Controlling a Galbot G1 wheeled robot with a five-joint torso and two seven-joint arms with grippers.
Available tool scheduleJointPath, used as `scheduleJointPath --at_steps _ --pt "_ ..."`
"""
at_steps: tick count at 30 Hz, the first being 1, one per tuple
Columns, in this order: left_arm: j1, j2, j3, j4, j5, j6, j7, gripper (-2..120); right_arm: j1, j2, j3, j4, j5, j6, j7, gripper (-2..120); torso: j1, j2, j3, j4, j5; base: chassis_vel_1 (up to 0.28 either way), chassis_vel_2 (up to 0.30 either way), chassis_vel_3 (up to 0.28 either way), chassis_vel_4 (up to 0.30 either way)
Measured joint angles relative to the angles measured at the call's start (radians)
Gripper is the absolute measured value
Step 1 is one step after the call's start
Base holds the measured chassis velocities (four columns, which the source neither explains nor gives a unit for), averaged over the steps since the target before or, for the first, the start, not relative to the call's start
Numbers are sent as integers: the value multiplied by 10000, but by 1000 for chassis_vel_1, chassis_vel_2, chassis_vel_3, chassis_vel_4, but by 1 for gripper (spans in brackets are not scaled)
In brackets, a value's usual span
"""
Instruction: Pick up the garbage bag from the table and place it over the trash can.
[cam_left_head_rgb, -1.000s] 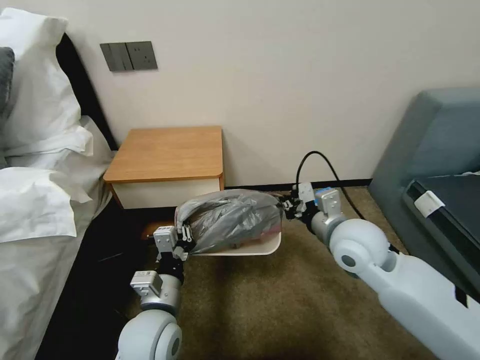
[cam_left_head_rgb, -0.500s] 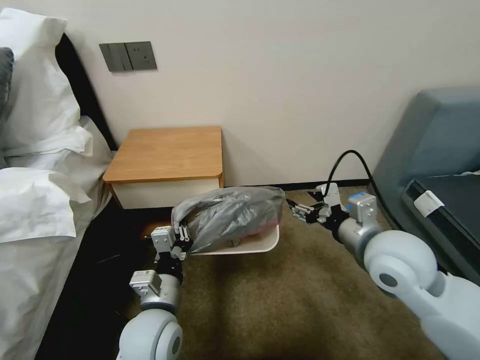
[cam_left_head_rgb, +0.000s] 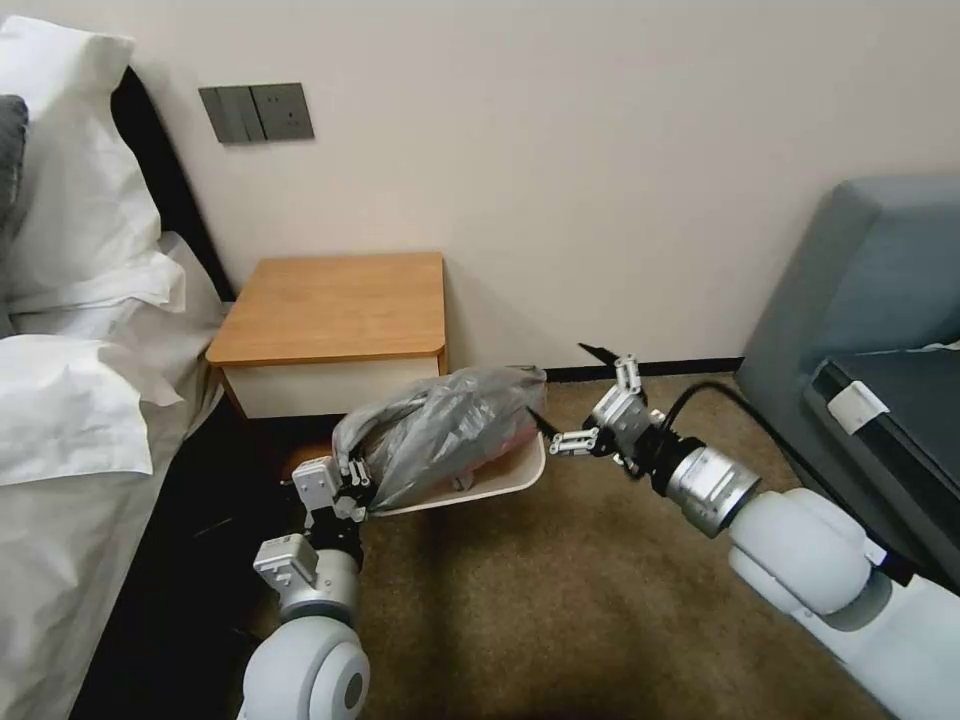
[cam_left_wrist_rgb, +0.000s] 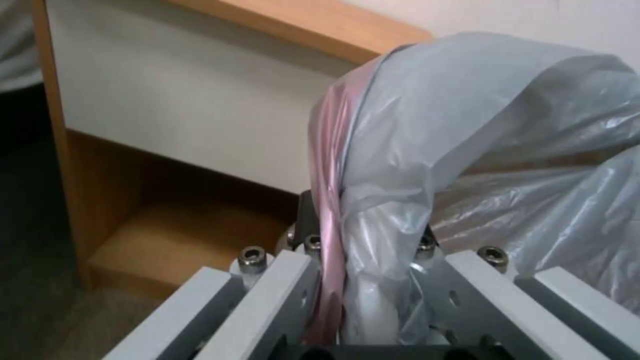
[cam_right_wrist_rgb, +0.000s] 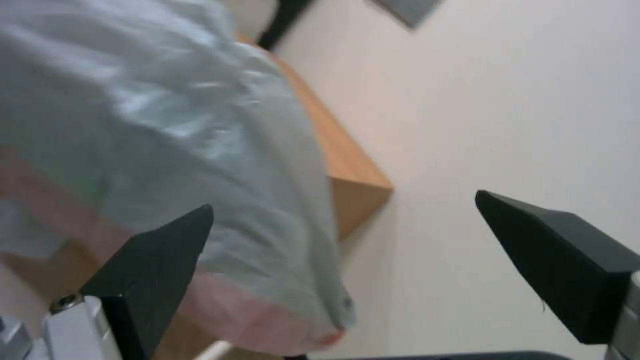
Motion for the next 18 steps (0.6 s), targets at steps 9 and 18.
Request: scheduleJointPath --at_steps 9,18 --pt "-67 -27 46 -150 -435 194 -189 5 198 -407 -350 -38 -1417 1023 -783 100 1 0 0 -2 -2 0 0 0 0" --pt "-91 -102 179 -204 -568 278 -274 5 611 -772 -441 -73 -2536 1354 -1282 100 0 0 0 -2 -1 0 0 0 0"
